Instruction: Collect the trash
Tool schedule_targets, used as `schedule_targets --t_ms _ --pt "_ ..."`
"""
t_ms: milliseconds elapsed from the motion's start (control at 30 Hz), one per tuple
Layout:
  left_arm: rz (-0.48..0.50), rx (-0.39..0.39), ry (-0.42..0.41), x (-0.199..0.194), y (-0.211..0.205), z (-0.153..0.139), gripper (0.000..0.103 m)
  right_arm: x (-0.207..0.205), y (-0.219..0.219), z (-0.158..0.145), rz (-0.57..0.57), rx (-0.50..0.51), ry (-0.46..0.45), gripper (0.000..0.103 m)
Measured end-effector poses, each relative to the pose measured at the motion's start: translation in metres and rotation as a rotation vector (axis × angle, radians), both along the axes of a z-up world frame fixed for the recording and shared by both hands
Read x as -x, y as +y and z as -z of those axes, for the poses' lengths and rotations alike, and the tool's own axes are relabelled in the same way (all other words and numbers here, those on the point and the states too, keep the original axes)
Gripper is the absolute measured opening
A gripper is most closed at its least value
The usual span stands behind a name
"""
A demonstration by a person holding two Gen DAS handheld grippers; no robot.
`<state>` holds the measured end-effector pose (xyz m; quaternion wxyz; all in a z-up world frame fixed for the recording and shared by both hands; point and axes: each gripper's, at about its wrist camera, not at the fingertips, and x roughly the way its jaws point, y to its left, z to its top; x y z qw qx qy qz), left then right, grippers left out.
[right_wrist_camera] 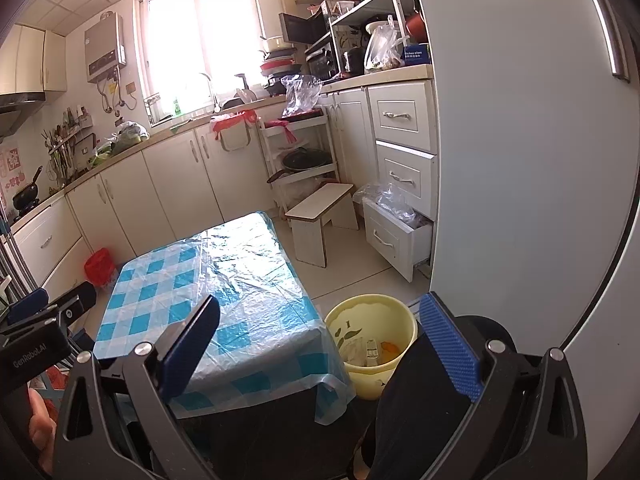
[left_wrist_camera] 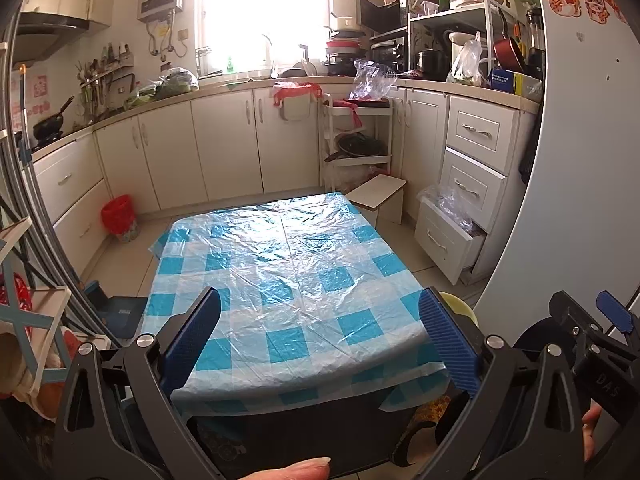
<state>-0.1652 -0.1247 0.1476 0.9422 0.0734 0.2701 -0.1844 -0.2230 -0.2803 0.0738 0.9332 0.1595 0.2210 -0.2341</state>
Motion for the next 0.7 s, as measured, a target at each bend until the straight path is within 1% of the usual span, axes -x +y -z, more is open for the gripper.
schedule_targets --t_ms 300,467,700 --pt "-0.012 0.005 -0.005 0.002 0.002 -0.003 0.095 0.002 0.002 -0.002 -0.002 0.004 -0.006 0.096" --pt "-0.044 0.005 -0.016 0.001 0.007 -0.003 0.095 0.003 0.002 -0.002 -0.001 0.006 -0.006 0.096" --pt "-0.083 0.04 -0.02 -0.001 0.02 -0.003 0.095 0.004 0.002 -0.002 -0.003 0.014 0.005 0.096"
